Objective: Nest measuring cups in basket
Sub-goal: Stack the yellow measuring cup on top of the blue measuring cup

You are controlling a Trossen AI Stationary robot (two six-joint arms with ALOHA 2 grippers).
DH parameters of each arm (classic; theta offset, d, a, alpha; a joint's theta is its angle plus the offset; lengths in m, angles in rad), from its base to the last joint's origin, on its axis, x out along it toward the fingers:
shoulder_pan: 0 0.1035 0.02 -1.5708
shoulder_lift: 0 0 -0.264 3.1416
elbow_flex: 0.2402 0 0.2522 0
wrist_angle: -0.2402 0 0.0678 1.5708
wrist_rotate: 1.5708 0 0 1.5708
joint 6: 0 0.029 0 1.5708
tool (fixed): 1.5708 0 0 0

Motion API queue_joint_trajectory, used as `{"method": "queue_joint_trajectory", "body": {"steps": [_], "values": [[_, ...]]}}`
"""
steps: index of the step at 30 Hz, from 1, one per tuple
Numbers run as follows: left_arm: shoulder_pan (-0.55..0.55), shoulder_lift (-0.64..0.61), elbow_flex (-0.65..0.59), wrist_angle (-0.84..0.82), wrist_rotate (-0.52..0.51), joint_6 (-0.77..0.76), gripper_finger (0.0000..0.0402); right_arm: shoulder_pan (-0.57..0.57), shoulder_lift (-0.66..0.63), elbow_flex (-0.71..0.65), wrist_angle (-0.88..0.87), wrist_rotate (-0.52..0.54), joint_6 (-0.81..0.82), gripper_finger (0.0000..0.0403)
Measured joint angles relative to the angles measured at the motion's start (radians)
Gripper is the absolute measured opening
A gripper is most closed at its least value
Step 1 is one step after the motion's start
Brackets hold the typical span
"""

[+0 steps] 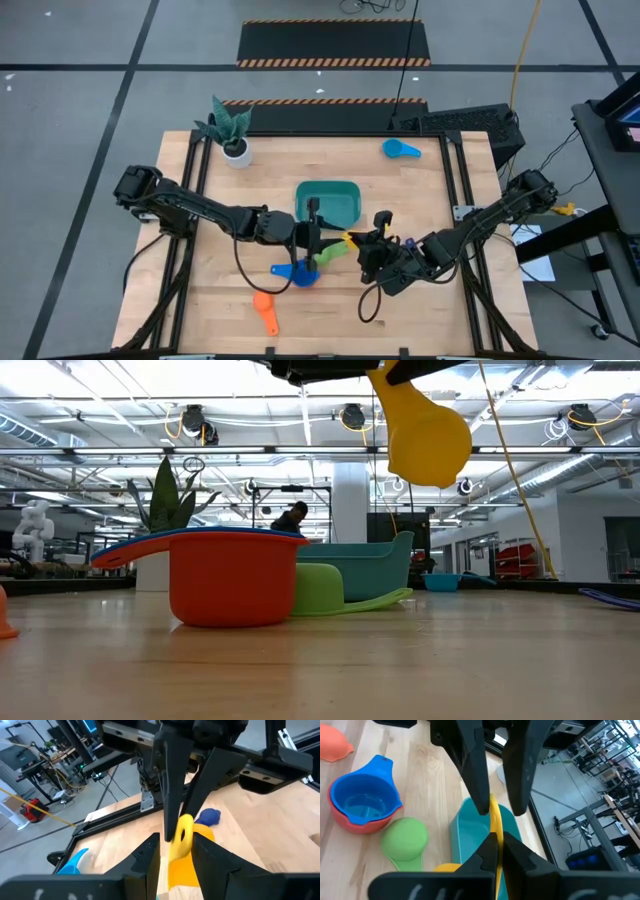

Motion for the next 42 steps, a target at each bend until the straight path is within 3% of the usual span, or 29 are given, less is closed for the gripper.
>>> {"method": "queue_joint_trajectory", "body": {"steps": [10, 18, 23, 32, 42], "values": [[0.0, 0.0, 0.0, 0.004, 0.0, 0.0, 0.0102, -0.019, 0.0, 0.0, 0.018, -0.047, 0.001, 0.0], [0.013, -0.001, 0.0, -0.033, 0.011, 0.012, 0.0019, -0.021, 0.0, 0.0, 0.027, -0.047, 0.005, 0.0], [0.012, -0.002, 0.001, -0.031, 0.009, 0.027, 0.0008, -0.021, 0.001, 0.0, 0.029, -0.047, 0.005, 0.0004], [-0.01, -0.064, 0.0, -0.054, -0.004, 0.031, 0.0006, 0.041, -0.091, 0.0, 0.025, -0.047, -0.019, 0.0089], [-0.107, -0.265, -0.1, -0.004, -0.174, 0.091, 0.0006, 0.137, -0.207, -0.009, -0.045, -0.046, 0.02, 0.0154]]}}
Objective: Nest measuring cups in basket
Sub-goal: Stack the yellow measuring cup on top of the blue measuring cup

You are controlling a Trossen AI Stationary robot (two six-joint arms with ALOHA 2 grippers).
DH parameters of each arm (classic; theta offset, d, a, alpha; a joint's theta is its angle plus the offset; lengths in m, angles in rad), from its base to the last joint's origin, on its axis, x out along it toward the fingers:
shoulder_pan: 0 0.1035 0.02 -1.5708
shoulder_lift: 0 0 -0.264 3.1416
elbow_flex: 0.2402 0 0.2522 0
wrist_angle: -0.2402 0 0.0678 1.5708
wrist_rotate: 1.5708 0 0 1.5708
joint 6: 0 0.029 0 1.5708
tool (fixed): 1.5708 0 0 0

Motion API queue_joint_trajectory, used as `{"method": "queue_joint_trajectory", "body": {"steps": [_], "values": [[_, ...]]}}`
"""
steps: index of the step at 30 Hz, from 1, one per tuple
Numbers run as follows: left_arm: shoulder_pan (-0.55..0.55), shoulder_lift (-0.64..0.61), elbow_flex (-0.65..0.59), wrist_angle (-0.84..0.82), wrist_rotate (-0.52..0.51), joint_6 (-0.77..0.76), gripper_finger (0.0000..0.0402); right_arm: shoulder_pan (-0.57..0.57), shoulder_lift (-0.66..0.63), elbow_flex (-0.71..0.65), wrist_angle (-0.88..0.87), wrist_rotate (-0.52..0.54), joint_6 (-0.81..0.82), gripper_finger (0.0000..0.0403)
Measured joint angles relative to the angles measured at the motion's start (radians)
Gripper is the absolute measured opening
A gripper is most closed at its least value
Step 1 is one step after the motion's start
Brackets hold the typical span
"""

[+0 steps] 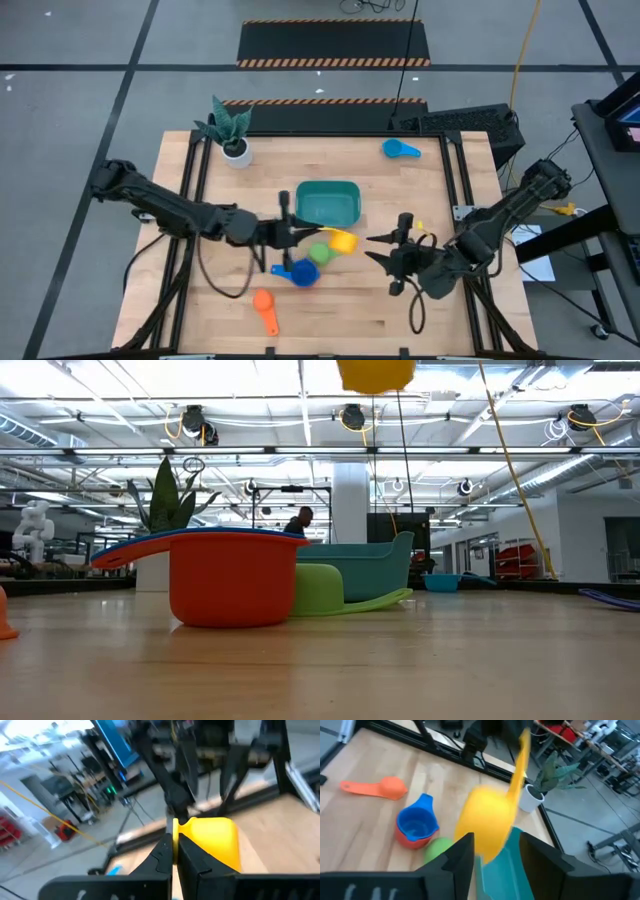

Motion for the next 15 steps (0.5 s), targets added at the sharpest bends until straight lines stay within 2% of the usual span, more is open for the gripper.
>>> {"method": "queue_joint_trajectory", "body": {"steps": [2, 6, 11, 15], "values": [[-0.018, -0.059, -0.062, 0.052, -0.013, 0.018, 0.0006, 0.006, -0.012, -0.016, 0.016, 0.002, -0.031, 0.0157], [-0.026, -0.136, -0.206, 0.294, 0.0, 0.07, 0.0006, -0.003, -0.02, -0.073, 0.139, 0.005, -0.135, 0.0159], [-0.009, -0.155, -0.372, 0.649, 0.114, 0.132, 0.0006, -0.048, -0.019, -0.177, 0.486, 0.0, -0.323, 0.0159], [0.004, -0.152, -0.428, 0.794, 0.226, 0.173, 0.0006, -0.087, -0.018, -0.284, 0.798, -0.001, -0.456, 0.0159]]}}
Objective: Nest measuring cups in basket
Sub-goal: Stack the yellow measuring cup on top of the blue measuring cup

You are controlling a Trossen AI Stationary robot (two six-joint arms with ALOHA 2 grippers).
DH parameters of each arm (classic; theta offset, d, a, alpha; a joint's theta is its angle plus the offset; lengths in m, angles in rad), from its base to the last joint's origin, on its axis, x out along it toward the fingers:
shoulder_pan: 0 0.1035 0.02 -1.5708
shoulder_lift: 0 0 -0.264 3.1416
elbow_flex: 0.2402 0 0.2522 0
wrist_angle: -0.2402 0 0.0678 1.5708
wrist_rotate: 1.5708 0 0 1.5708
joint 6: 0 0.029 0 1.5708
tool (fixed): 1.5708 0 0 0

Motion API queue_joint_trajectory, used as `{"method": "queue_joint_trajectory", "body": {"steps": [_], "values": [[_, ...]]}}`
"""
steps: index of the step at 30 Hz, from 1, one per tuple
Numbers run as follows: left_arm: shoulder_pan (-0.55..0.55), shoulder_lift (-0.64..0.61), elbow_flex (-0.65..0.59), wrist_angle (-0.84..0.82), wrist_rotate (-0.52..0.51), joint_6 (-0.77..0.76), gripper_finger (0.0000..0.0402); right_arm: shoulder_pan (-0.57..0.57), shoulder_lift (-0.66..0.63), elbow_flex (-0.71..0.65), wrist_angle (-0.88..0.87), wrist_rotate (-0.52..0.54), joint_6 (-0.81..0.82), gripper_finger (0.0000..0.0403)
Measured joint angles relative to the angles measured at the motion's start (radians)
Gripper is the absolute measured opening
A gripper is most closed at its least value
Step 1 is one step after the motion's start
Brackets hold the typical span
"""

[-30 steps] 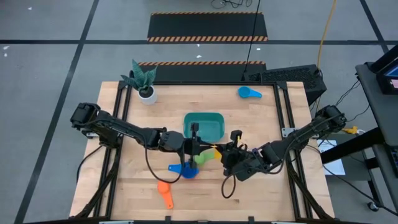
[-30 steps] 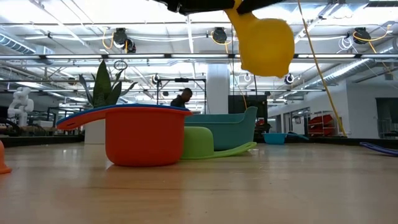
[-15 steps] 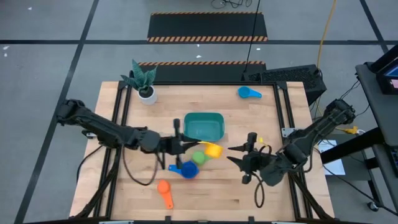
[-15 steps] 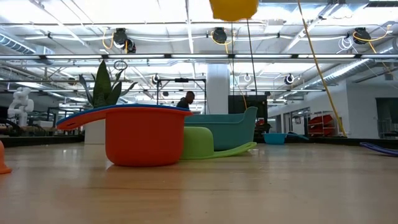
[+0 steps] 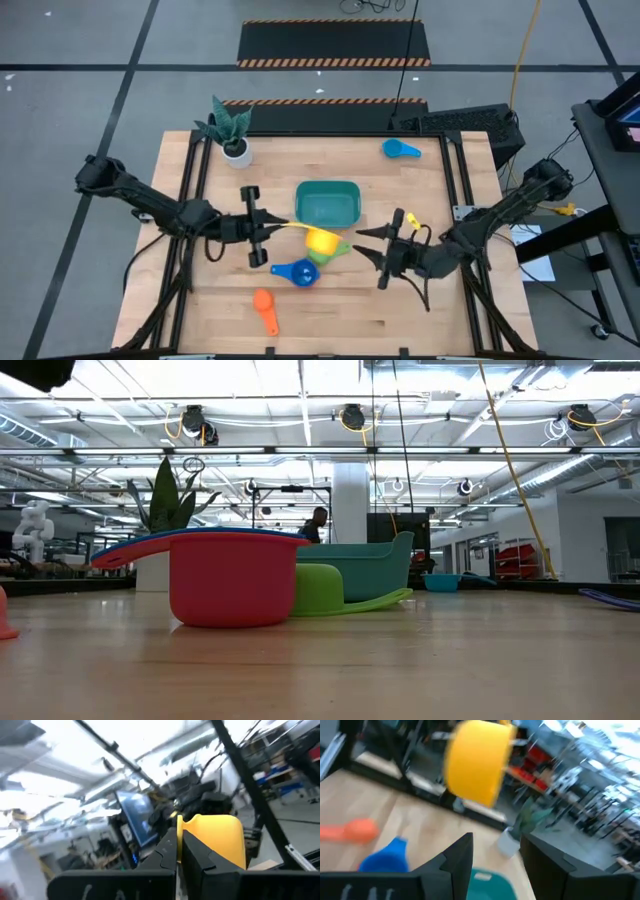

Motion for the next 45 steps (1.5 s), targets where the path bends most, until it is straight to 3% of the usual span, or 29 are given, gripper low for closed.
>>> {"method": "queue_joint_trajectory", "body": {"steps": [2, 7, 14, 24, 37, 40, 45], "values": [[0.004, 0.0, -0.004, 0.012, 0.042, 0.002, 0.0006, -0.02, -0.001, -0.055, 0.168, -0.043, -0.045, 0.0159], [0.014, 0.015, -0.004, 0.043, 0.081, -0.012, 0.0006, -0.091, 0.01, -0.176, 0.488, -0.351, -0.038, 0.016], [0.015, 0.094, 0.012, 0.129, 0.084, 0.0, 0.0006, -0.113, 0.013, -0.187, 0.551, -0.472, -0.024, 0.0153], [0.012, 0.183, 0.083, 0.174, 0.079, 0.025, 0.0006, -0.113, 0.012, -0.187, 0.55, -0.468, 0.009, 0.011], [0.011, 0.185, 0.085, 0.163, 0.077, 0.021, 0.0006, -0.115, 0.013, -0.187, 0.557, -0.463, 0.015, 0.0009], [0.011, 0.185, 0.085, 0.162, 0.077, 0.021, 0.0006, -0.115, 0.012, -0.187, 0.558, -0.461, 0.013, 0.0008], [0.008, 0.185, 0.083, 0.148, 0.076, 0.06, 0.0063, -0.103, 0.009, -0.187, 0.554, -0.354, -0.041, 0.0002]]}}
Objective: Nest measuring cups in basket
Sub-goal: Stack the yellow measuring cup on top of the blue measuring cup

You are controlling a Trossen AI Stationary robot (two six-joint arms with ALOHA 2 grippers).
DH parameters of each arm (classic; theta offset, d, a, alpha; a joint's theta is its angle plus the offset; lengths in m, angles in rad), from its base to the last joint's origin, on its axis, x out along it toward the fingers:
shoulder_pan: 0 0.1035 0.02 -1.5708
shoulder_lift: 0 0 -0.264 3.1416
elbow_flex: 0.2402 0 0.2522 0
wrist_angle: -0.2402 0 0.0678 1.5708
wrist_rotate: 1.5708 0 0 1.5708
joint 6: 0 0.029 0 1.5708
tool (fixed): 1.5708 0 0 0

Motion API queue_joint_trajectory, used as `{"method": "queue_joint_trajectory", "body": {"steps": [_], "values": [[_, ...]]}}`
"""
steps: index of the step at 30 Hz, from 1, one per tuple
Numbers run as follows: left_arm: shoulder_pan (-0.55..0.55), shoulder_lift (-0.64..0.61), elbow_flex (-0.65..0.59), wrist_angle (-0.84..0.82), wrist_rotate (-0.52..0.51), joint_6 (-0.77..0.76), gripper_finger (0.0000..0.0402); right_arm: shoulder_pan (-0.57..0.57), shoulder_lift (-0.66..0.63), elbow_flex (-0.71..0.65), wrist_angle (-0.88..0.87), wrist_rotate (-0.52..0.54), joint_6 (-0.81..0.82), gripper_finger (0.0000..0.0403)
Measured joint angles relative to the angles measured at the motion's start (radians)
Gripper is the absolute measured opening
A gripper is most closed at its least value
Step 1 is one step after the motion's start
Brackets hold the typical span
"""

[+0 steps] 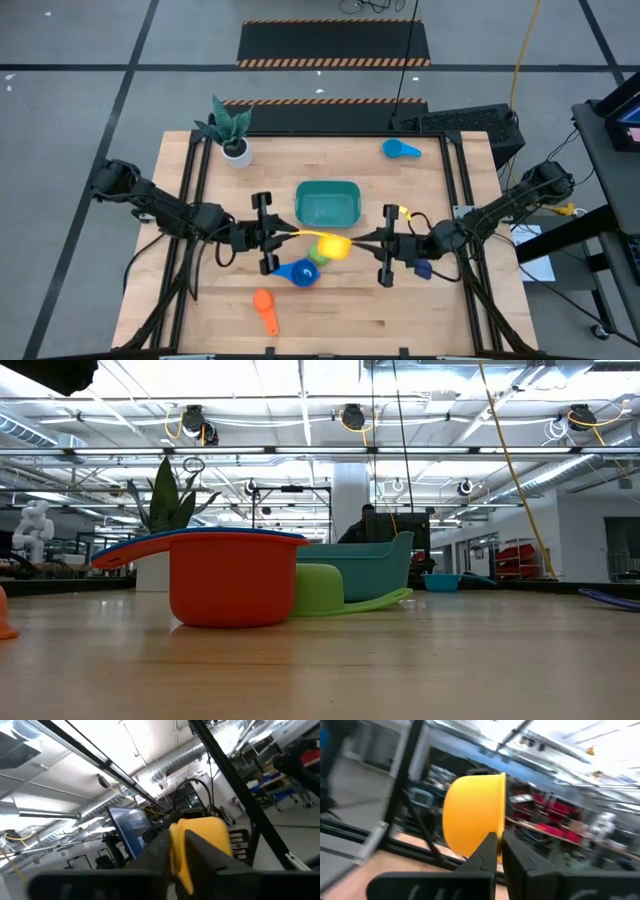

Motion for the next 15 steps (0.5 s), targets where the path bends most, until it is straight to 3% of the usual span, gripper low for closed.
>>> {"method": "queue_joint_trajectory", "body": {"steps": [8, 11, 15], "values": [[-0.069, -0.072, 0.0, -0.071, -0.261, -0.038, 0.0206, 0.089, -0.079, 0.0, -0.023, 0.174, -0.121, 0.0001], [-0.082, -0.145, 0.0, -0.194, -0.279, -0.083, 0.023, 0.124, -0.126, 0.0, -0.083, 0.24, -0.121, 0.0001], [-0.081, -0.247, 0.0, -0.378, -0.279, -0.201, 0.0227, 0.147, -0.186, 0.0, -0.198, 0.311, -0.085, 0.0]]}}
